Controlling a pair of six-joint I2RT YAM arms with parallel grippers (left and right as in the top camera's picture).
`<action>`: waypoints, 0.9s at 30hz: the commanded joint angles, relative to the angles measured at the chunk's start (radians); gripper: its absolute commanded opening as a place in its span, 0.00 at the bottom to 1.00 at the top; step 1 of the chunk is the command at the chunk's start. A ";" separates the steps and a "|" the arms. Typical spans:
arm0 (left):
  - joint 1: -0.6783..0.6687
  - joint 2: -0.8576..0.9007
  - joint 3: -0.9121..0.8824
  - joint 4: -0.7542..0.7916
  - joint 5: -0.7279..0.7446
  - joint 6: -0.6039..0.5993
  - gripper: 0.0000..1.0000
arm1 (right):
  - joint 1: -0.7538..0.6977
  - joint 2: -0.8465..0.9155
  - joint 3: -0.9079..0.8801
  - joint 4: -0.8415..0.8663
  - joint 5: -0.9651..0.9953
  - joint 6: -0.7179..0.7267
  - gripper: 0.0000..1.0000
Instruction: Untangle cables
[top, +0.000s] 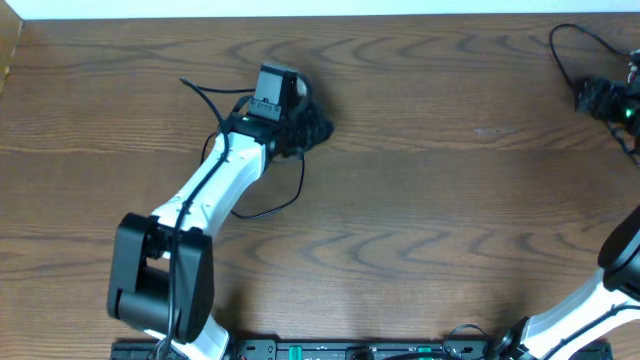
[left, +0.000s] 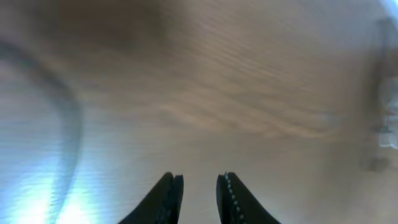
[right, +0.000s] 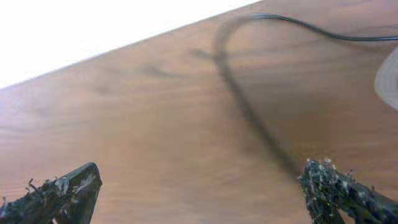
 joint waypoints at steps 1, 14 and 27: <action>0.020 -0.041 0.013 -0.101 -0.179 0.126 0.24 | 0.028 -0.025 0.005 -0.030 -0.238 0.235 0.99; 0.218 -0.040 0.013 -0.300 -0.332 0.298 0.33 | 0.387 -0.025 0.005 -0.249 -0.017 0.142 0.99; 0.442 -0.036 0.012 -0.219 -0.401 0.439 0.52 | 0.837 -0.023 0.004 -0.311 0.238 0.143 0.99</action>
